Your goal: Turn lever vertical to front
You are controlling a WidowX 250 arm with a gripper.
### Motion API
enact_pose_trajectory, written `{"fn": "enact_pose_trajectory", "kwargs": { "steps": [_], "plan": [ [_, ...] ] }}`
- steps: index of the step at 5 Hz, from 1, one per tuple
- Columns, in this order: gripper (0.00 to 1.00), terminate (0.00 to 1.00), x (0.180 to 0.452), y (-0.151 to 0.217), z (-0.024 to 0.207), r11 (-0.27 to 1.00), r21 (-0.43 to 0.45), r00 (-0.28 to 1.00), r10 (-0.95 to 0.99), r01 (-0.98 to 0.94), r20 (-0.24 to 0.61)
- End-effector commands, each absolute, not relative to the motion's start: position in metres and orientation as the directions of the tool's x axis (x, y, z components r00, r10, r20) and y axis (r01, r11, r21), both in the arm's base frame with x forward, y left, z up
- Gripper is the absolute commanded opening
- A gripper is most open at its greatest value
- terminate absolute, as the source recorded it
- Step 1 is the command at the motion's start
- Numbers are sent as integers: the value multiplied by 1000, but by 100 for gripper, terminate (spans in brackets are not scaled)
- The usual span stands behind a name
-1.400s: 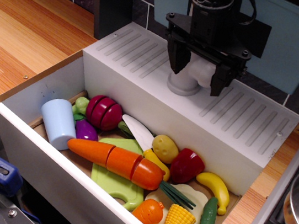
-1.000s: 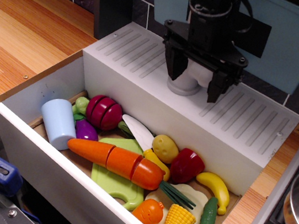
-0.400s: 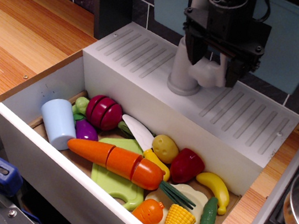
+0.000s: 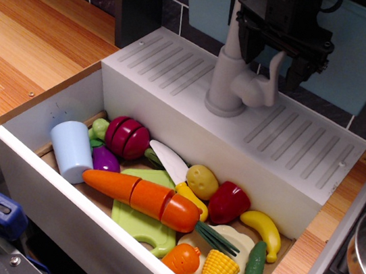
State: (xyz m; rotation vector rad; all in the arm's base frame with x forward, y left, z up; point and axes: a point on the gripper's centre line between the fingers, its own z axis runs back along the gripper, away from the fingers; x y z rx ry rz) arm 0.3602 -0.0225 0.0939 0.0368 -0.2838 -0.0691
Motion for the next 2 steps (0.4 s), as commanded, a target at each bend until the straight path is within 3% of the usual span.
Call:
{"fn": "enact_pose_trajectory", "kwargs": {
  "steps": [1,2],
  "plan": [
    [100,0,379,-24,117,996,62,937,-77,59,342],
    [0,0,379,-27,115,998,63,931,-50,29,361]
  ]
}}
